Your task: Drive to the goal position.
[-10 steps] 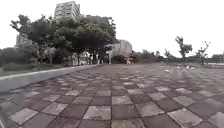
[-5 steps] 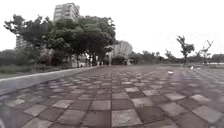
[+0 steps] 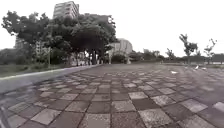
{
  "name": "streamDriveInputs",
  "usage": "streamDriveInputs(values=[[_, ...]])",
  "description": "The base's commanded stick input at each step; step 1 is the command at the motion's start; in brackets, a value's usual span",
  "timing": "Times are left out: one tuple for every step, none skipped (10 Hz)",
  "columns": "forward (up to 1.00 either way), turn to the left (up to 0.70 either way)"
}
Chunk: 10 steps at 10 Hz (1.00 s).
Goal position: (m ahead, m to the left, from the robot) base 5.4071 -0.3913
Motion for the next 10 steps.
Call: streamDriveInputs(values=[[1.00, 0.00], [1.00, 0.00], [1.00, 0.00], [1.00, 0.00], [1.00, 0.00], [1.00, 0.00], [1.00, 0.00], [1.00, 0.00], [1.00, 0.00], [1.00, 0.00]])
